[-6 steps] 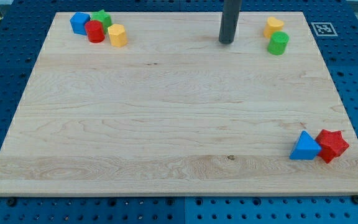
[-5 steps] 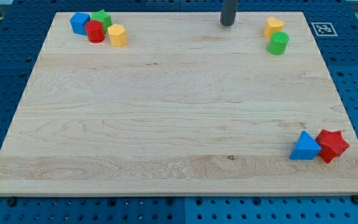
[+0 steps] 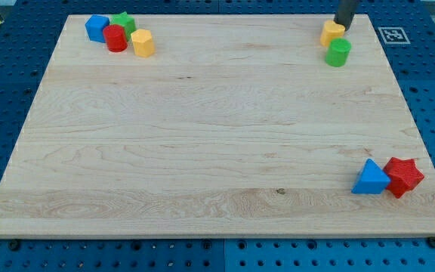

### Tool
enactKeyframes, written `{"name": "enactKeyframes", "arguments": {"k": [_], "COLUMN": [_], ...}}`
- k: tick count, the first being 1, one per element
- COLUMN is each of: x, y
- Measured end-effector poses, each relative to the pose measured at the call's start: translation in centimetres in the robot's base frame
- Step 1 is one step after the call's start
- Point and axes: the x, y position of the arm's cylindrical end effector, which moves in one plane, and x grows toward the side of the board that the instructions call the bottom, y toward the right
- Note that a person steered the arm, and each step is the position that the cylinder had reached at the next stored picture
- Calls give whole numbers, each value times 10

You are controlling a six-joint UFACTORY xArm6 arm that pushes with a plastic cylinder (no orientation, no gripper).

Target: Move the yellow heart slightly down

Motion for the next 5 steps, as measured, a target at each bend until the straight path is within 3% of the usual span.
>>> {"name": "enactKeyframes", "arguments": {"k": [1, 5], "x": [3, 58], "y": [-27, -38]}}
